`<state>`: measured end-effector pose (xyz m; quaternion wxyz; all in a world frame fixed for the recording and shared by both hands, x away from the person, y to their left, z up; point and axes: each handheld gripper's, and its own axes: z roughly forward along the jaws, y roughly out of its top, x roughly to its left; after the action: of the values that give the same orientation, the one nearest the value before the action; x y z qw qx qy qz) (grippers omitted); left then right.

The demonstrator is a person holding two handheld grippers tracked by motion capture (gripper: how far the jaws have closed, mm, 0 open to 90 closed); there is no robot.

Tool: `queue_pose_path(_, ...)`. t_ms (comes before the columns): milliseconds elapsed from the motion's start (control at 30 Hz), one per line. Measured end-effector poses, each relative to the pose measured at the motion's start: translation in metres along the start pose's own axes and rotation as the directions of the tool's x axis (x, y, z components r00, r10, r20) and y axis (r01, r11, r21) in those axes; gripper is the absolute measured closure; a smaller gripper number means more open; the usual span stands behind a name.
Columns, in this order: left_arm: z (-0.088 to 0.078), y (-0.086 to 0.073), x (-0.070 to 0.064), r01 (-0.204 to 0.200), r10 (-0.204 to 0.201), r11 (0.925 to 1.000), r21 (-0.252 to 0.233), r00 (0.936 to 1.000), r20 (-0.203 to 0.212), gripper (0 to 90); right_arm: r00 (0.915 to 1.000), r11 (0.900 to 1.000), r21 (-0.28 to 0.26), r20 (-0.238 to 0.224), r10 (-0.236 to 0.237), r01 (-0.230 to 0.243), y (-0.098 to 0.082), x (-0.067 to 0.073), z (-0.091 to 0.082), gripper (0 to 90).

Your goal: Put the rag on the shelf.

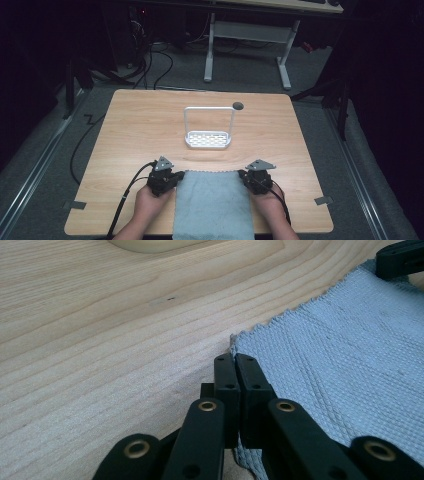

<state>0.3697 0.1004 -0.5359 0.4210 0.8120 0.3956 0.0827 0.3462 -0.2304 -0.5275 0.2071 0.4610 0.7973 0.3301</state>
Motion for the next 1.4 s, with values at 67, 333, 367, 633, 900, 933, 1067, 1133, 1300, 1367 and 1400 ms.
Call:
queue_pose_path(67, -0.002, 0.0, 0.0, -0.002, 0.002, 0.9999, -0.011, 1.0, 0.002, 89.1, 0.9998, 0.999, -0.028, -0.015, 0.016, -0.016, -0.001, -0.001, -0.003, 89.1)
queue_pose_path(333, -0.019, -0.001, -0.005, 0.015, -0.013, 0.9952, -0.097, 0.9997, 0.02, 89.2, 0.9982, 0.987, -0.154, -0.046, 0.038, -0.045, -0.004, 0.0, -0.02, 89.0)
queue_pose_path(367, -0.021, -0.001, -0.005, 0.015, -0.013, 0.9941, -0.107, 0.9997, 0.02, 89.2, 0.9965, 0.982, -0.178, -0.062, 0.056, -0.066, -0.004, 0.0, -0.023, 89.0)
queue_pose_path(633, -0.044, 0.002, -0.01, 0.008, -0.003, 0.9763, -0.216, 0.9997, 0.025, 89.2, 0.9956, 0.96, -0.272, -0.078, 0.051, -0.07, -0.001, 0.007, -0.04, 89.0)
queue_pose_path(900, -0.059, 0.006, -0.014, -0.001, 0.008, 0.9531, -0.303, 0.9997, 0.023, 89.3, 0.9965, 0.934, -0.352, -0.071, 0.042, -0.065, 0.005, 0.014, -0.057, 89.2)
queue_pose_path(933, -0.061, 0.007, -0.015, -0.01, 0.016, 0.9483, -0.317, 0.9997, 0.017, 89.3, 0.9965, 0.934, -0.352, -0.071, 0.042, -0.065, 0.005, 0.014, -0.057, 89.2)
queue_pose_path(1067, -0.071, 0.011, -0.016, -0.014, 0.019, 0.9284, -0.371, 0.9998, 0.009, 89.3, 0.9965, 0.922, -0.381, -0.064, 0.054, -0.074, 0.009, 0.015, -0.063, 89.3)
queue_pose_path(1133, -0.075, 0.014, -0.016, -0.014, 0.019, 0.92, -0.392, 0.9998, 0.009, 89.4, 0.9971, 0.915, -0.398, -0.059, 0.049, -0.068, 0.012, 0.015, -0.065, 89.2)
queue_pose_path(1300, -0.08, 0.025, -0.015, -0.031, 0.031, 0.9061, -0.422, 0.9995, -0.007, 89.6, 0.9982, 0.901, -0.43, -0.051, 0.032, -0.051, 0.024, 0.02, -0.07, 89.2)
queue_pose_path(1367, -0.081, 0.03, -0.014, -0.034, 0.031, 0.9011, -0.432, 0.9994, -0.014, 89.6, 0.9984, 0.893, -0.447, -0.05, 0.027, -0.046, 0.031, 0.02, -0.072, 89.2)
queue_pose_path(1400, -0.082, 0.032, -0.013, -0.042, 0.034, 0.8975, -0.439, 0.9991, -0.025, 89.6, 0.9983, 0.891, -0.453, -0.051, 0.027, -0.047, 0.033, 0.02, -0.073, 89.2)
